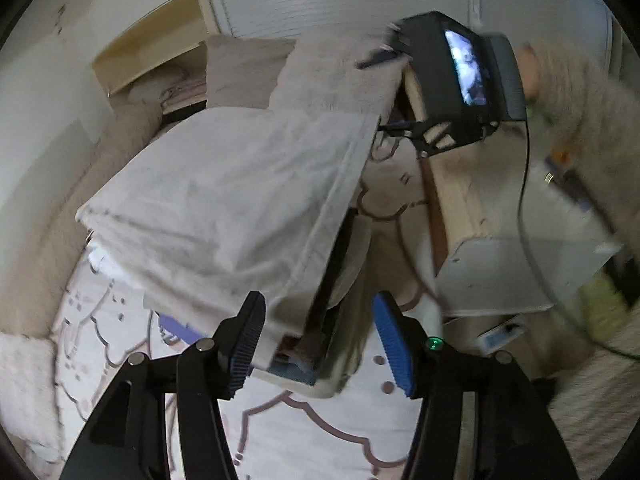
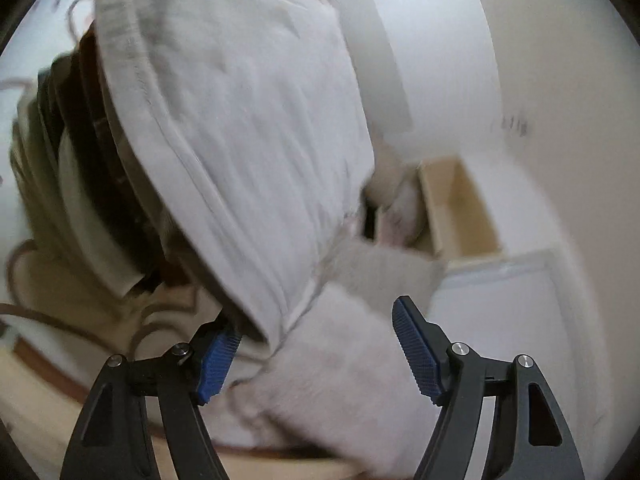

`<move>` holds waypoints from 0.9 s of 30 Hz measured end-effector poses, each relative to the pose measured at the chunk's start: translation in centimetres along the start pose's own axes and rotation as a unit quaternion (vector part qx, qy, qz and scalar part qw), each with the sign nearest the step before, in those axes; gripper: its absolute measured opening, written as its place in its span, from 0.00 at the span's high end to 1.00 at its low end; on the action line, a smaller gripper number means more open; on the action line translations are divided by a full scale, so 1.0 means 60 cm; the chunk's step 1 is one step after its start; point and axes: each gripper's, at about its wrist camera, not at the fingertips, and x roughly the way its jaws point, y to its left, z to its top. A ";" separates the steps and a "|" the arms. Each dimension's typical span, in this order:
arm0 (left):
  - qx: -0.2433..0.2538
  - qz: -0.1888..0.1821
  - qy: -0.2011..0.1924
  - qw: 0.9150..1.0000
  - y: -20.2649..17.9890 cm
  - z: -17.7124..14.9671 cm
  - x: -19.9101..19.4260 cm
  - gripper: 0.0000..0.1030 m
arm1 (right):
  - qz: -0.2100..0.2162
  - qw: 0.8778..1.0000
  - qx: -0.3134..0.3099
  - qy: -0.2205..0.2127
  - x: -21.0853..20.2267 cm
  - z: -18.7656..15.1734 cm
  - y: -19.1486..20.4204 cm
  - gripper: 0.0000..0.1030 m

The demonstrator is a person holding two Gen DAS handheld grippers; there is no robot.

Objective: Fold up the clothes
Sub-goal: 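Carry the folded T-shirt and lay it on the clothes stack with both tools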

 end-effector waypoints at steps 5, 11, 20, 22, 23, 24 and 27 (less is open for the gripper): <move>-0.054 0.050 -0.038 0.997 0.103 0.065 -0.024 0.40 | 0.068 0.980 0.188 -0.005 -0.041 0.107 -0.102 0.27; -0.188 0.048 -0.058 0.979 0.242 0.142 0.051 0.39 | 0.152 0.903 0.394 -0.072 -0.023 0.104 -0.157 0.26; -0.366 0.013 -0.037 0.930 0.383 0.111 0.183 0.39 | 0.243 0.795 0.540 -0.132 0.000 0.116 -0.055 0.26; -0.377 0.006 -0.048 0.925 0.390 0.100 0.187 0.39 | 0.254 0.775 0.552 -0.174 -0.017 0.125 -0.048 0.26; -0.382 0.002 -0.054 0.923 0.392 0.095 0.189 0.39 | 0.254 0.776 0.545 -0.192 -0.030 0.135 -0.042 0.26; -0.389 -0.004 -0.060 0.919 0.395 0.090 0.186 0.39 | 0.244 0.791 0.526 -0.195 -0.041 0.151 -0.029 0.25; -0.424 -0.034 -0.082 0.901 0.410 0.072 0.174 0.39 | 0.220 0.834 0.465 -0.199 -0.065 0.199 0.013 0.21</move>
